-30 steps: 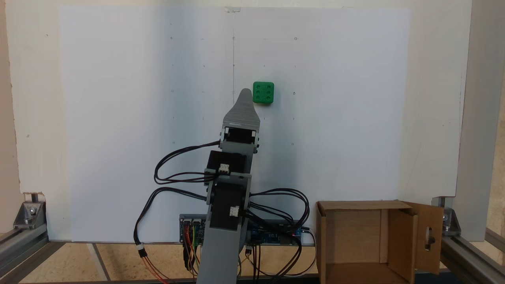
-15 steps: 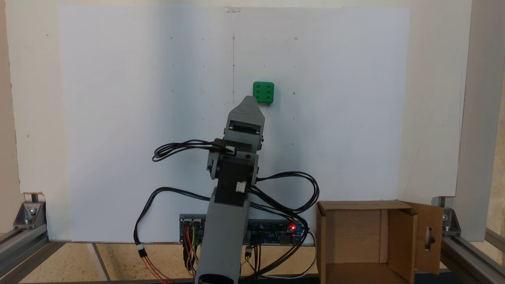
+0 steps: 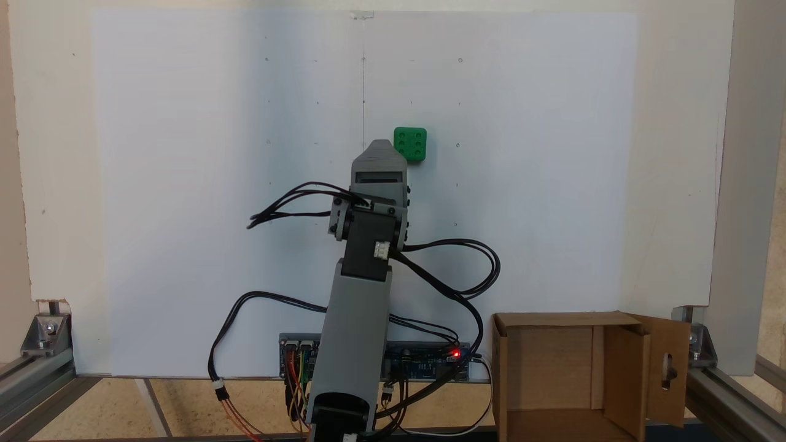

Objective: Grasp a green dice and put it in the bin.

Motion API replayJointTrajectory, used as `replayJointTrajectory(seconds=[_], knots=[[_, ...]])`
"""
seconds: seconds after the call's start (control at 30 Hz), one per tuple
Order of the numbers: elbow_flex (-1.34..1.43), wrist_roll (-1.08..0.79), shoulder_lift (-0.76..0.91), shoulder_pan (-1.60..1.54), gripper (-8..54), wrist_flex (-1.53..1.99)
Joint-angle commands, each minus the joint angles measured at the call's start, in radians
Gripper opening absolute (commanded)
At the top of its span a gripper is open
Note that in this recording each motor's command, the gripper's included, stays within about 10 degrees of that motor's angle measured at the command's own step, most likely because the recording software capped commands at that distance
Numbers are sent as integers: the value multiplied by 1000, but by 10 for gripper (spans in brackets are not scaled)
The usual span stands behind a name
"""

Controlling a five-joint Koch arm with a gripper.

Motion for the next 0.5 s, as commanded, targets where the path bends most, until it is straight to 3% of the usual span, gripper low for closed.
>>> replayJointTrajectory(seconds=[0.0,0.47], knots=[[-72,-57,0,3,434,-32],[-216,-95,-161,101,436,-43]])
